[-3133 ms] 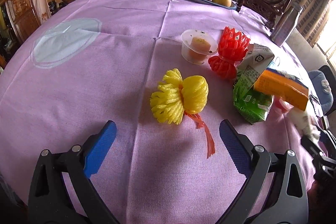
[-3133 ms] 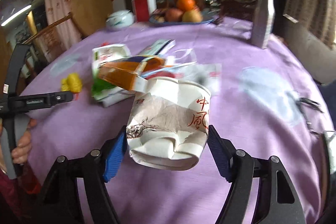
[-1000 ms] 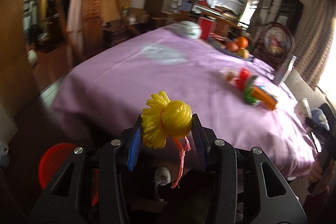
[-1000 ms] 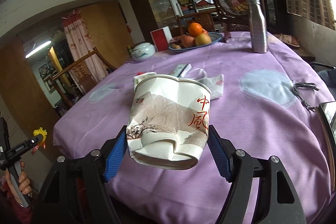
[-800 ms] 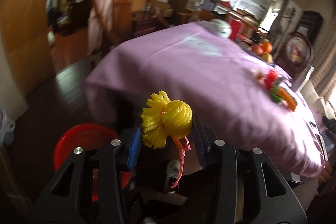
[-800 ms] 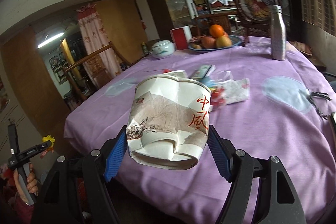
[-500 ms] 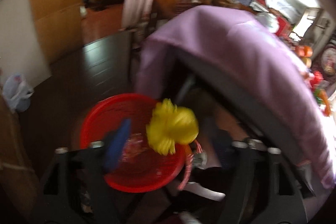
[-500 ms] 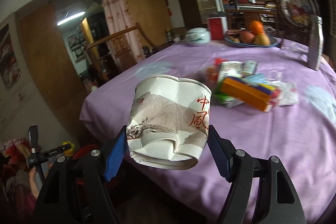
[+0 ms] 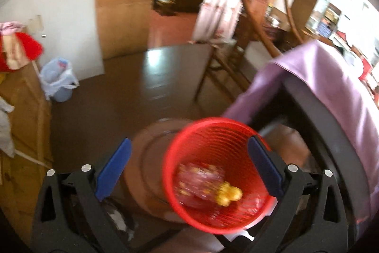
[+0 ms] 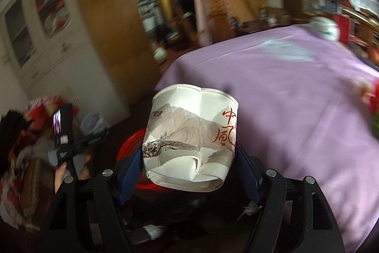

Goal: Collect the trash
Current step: 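Carry the net and cup to the red wastebasket and open both grippers, then bring both grippers back over the table toward the remaining items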

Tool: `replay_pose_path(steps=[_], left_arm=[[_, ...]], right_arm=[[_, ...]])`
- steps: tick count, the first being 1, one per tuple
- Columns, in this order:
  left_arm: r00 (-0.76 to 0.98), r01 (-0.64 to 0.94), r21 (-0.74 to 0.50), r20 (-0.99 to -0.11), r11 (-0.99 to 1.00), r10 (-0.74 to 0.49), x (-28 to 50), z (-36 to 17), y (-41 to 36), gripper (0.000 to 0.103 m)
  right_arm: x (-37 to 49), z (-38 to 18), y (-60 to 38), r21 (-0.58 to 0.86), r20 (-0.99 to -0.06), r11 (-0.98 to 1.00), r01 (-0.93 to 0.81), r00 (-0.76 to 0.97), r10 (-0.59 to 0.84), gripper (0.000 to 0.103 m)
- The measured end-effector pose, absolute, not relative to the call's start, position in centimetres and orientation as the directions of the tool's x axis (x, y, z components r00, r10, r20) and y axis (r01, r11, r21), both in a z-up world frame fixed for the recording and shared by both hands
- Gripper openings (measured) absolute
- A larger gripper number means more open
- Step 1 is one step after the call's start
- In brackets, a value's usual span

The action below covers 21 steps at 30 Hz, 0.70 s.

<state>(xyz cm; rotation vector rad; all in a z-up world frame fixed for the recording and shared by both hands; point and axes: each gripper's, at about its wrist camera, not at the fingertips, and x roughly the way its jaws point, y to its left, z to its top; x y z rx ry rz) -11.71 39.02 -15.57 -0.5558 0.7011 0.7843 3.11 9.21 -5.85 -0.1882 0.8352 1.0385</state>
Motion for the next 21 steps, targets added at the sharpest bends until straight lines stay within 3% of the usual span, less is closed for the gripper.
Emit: replay_pose_path(steps=[9,12,21], left_arm=[[0.471,-0.828,-0.192,-0.747,0.527,0.469,-14.1,-16.8,42.7,0.096],[0.477,-0.830,-0.221,-0.757,0.513,0.446,-14.3,-17.5,43.3,0.096],[0.515,-0.807,-0.259,-0.750,0.531,0.416,-14.0,-16.7,42.4,0.096]], right_arm=[[-0.2,-9.7,20.3,0.253,-0.758,0.368,-0.895,0.053,0.650,0.074],[-0.1,-10.9,23.2,0.308,-0.760,0.342,-0.888,-0.014,0.649,0.084],[1.3,-10.5,21.1,0.275,-0.754,0.412,-0.869,0.071,0.653,0.084]])
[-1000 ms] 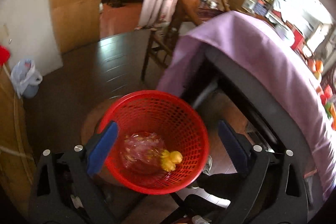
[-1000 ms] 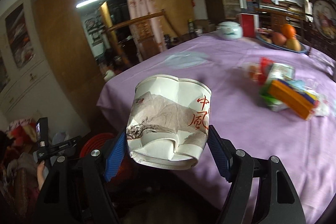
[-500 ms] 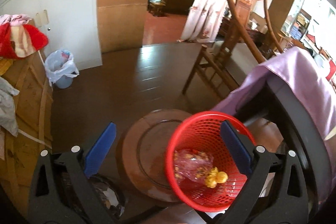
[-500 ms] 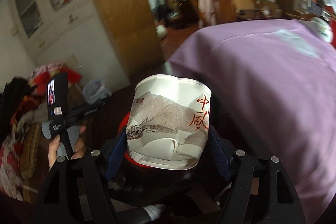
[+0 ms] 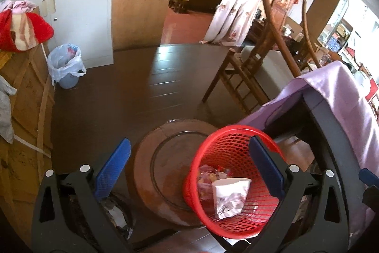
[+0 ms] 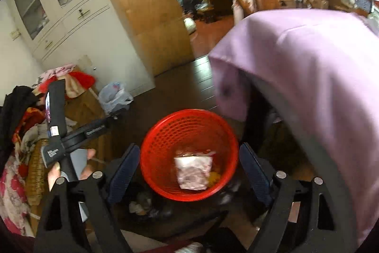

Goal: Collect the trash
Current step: 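Bring both grippers back over the table toward the remaining items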

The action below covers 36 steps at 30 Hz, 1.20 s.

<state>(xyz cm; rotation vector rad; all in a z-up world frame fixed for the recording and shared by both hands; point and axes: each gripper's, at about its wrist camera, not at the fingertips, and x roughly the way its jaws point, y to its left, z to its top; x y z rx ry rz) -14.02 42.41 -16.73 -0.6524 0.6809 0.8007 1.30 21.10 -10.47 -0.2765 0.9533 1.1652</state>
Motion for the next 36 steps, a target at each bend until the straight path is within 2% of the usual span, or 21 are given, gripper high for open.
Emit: replay_pose_path(steps=[6,15,21,28,36], left_arm=[[0.564,-0.761,-0.254,-0.714,0.596,0.415,-12.7,-14.0,39.4,0.096],[0.631,-0.651,-0.150,-0.652,0.744,0.421,-9.9,-9.4,31.3,0.096],[0.656,-0.547,-0.080,-0.659,0.834,0.368,-7.3,-8.5,25.4,0.096],[0.684,-0.389,-0.052,-0.686,0.920,0.250,-1.2,-7.8,19.6,0.096],[0.726,-0.145,-0.053,-0.684,0.988,0.070,11.3,-5.0,10.9,0.096]], right_arm=[[2.2,-8.1,16.2,0.271,-0.706,0.473,-0.838,0.161,0.689,0.085],[3.7,-4.7,6.1,0.274,-0.612,0.578,-0.769,0.325,0.721,0.090],[5.1,-3.2,-3.1,0.283,-0.544,0.670,-0.686,0.461,0.702,0.094],[8.8,-3.6,-14.4,0.242,-0.543,0.813,-0.530,0.620,0.566,0.096],[15.4,-4.8,-24.3,0.185,-0.563,0.935,-0.302,0.747,0.353,0.097]])
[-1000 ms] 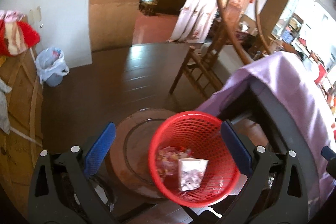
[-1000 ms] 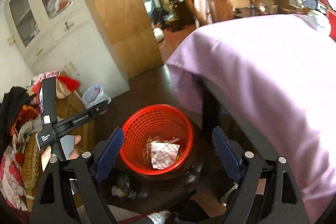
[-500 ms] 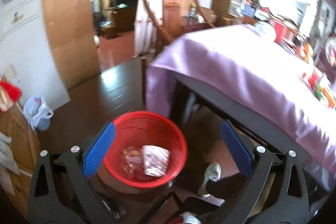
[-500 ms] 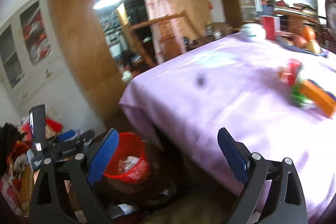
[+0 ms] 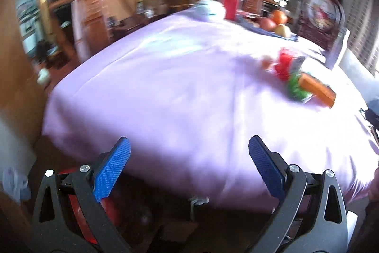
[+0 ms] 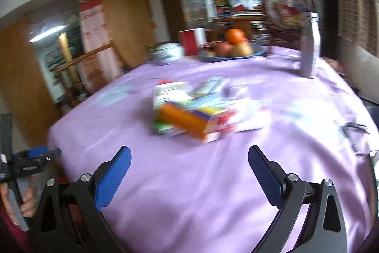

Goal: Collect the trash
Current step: 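Bring both grippers back over the table toward the remaining items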

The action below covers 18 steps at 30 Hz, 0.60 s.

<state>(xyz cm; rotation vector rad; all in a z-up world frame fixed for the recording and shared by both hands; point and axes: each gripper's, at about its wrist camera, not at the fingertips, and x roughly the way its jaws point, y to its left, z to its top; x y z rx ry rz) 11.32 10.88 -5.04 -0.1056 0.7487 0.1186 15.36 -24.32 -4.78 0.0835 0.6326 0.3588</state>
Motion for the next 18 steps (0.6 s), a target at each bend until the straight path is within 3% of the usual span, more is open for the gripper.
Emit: replay_pose_path(steps=[6,12,16,18], left_arm=[[0.731,0.001,-0.012,-0.683,1.000,-0.009,20.3,-3.8,3.0,0.096],[0.699,0.116,-0.054,-0.705,0.992,-0.121,27.8,-3.1,-3.0,0.096],[0.694,0.063,0.082,-0.720,0.995,0.015,32.0,-4.5,-6.0,0.097],[0.664,0.041,0.088,-0.747,0.995,0.039,32.8,-5.6,-5.6,0.097]], right_arm=[[19.4,-6.3,-27.2,0.197,-0.593,0.955,-0.219,0.750,0.295,0.097],[20.1,-7.0,-28.2,0.290,-0.591,0.929,-0.229,0.721,0.362,0.097],[20.1,-6.8,-28.2,0.310,-0.581,0.918,-0.246,0.716,0.388,0.097],[20.2,-6.9,-28.5,0.324,-0.582,0.920,-0.222,0.720,0.379,0.097]])
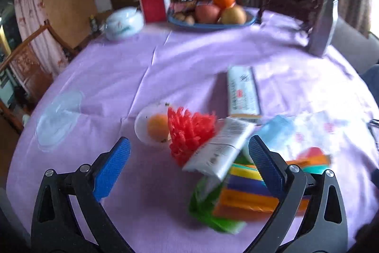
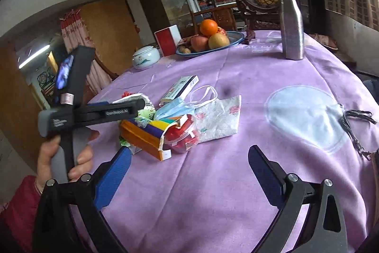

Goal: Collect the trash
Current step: 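Bring both grippers back over the table toward the remaining items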

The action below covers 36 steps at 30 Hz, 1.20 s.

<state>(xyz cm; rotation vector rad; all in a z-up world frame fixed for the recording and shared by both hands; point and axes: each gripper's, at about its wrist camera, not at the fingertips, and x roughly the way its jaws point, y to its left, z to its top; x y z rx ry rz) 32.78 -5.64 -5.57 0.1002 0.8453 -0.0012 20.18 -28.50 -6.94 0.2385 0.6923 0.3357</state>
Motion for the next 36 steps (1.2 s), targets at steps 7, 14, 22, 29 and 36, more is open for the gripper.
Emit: replay_pose_path(steps=[7,14,22,29,36], left_arm=[[0.672,-0.088,0.096,-0.729,0.992,0.130,28.5,-5.4,2.7,0.097],[0.692,-0.212,0.150,-0.675,0.966,0.256,22.9,-3.3,9.4,0.096],[0.727,-0.114,0.018,-0.680,0.993,0.096,23.5,-1.8,7.9,0.096],[0.711,-0.195,-0.059,-0.696,0.979,0.099,24.5,-2.7,11.0,0.096],[0.693,-0.089,-0.009,-0.719,0.996,0.055,24.9,-4.0,9.3,0.096]], right_arm=[[20.5,-7.3,-29.3,0.393,-0.577,0.896,-0.208,0.703,0.416,0.097],[20.0,-7.0,-28.3,0.356,-0.567,0.901,-0.247,0.709,0.419,0.097],[20.3,-7.2,-28.4,0.361,-0.586,0.904,-0.229,0.698,0.411,0.097],[20.5,-7.3,-28.4,0.371,-0.588,0.896,-0.244,0.685,0.430,0.097],[20.6,-7.4,-28.5,0.388,-0.586,0.888,-0.246,0.678,0.444,0.097]])
